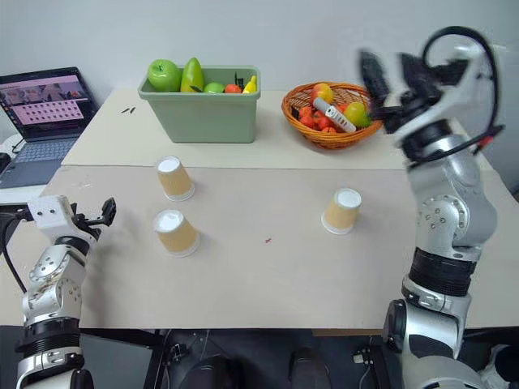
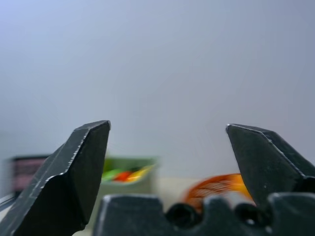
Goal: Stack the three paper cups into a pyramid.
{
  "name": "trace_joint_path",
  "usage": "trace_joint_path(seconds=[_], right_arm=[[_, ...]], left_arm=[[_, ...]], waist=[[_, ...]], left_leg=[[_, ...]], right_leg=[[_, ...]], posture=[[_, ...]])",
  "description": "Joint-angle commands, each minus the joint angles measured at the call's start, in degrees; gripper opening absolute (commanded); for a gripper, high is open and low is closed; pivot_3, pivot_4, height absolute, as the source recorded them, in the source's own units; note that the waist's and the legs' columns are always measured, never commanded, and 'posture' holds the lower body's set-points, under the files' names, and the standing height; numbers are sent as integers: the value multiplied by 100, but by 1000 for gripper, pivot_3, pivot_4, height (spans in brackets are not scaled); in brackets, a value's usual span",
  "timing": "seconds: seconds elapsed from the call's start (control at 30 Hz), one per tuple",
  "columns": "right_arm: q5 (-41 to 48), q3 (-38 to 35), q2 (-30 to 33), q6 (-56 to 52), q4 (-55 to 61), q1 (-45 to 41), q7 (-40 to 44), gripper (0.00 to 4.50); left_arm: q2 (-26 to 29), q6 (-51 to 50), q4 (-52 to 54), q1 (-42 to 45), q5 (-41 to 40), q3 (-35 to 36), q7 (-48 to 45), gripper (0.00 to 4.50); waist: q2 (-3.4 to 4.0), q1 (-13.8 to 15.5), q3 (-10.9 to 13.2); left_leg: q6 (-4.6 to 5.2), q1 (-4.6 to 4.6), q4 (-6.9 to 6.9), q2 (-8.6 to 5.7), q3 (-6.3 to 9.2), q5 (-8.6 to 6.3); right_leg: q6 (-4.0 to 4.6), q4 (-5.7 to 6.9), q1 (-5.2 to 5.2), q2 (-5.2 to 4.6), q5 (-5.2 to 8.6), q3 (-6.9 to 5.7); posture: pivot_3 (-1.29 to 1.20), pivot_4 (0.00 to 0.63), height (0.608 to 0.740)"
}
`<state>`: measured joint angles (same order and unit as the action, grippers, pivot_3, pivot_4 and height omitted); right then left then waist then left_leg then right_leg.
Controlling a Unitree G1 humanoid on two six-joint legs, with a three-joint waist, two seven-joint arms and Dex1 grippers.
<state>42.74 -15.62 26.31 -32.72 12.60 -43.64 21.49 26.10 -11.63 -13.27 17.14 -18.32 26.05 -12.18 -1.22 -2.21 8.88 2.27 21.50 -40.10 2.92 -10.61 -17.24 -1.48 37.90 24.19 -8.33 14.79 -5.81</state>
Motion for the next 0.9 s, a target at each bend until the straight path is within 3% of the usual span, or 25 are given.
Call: trace_joint_path(seconds=[0.03, 0.23, 0.47, 0.57, 0.7, 0.9], right_arm=[[807, 866, 360, -803, 926, 145, 1276, 4481], [31, 2190, 1354, -830, 1080, 642, 2831, 4481], [-573, 2522, 1279, -544, 916, 773, 3081, 4481], [-731, 2475, 1174, -513, 865, 848, 2998, 4481], [-837, 2396, 1115, -538, 875, 911, 2952, 4481], [-882, 2265, 1090, -620, 976, 1059, 2783, 4481]], left_arm=[[129, -84, 339, -28, -50, -31, -133, 4500], [652, -429, 869, -335, -180, -441, -1261, 4500], [1942, -1018, 1447, -942, -697, -631, -3316, 4500], [2453, -1151, 1486, -975, -798, -1036, -4319, 4500], [2641, -1099, 1304, -720, -718, -1407, -4886, 4500], [2305, -609, 292, 546, -269, -2177, -5323, 4500]], waist=[[0, 28, 0], [-12, 148, -4], [-16, 112, -1], [-16, 132, -1], [-15, 165, -1], [-16, 198, 0]], left_leg=[[2, 7, -3, -2, 5, 0], [11, 54, -32, -5, 50, -6], [10, 63, -39, -1, 61, -6], [9, 63, -39, -1, 64, -6], [9, 70, -40, -4, 65, -6], [9, 93, -66, -12, 68, -6]], right_leg=[[0, -2, 3, -3, 0, -3], [-1, -26, 2, -4, -5, -52], [-1, -27, 8, -3, -5, -65], [-1, -27, 7, -3, -4, -67], [-1, -29, 7, -4, -4, -70], [-1, -27, 4, 1, -4, -103]], posture=[[0, 150, 737], [0, 150, 737], [0, 150, 737], [0, 150, 737], [0, 150, 737], [0, 150, 737]])
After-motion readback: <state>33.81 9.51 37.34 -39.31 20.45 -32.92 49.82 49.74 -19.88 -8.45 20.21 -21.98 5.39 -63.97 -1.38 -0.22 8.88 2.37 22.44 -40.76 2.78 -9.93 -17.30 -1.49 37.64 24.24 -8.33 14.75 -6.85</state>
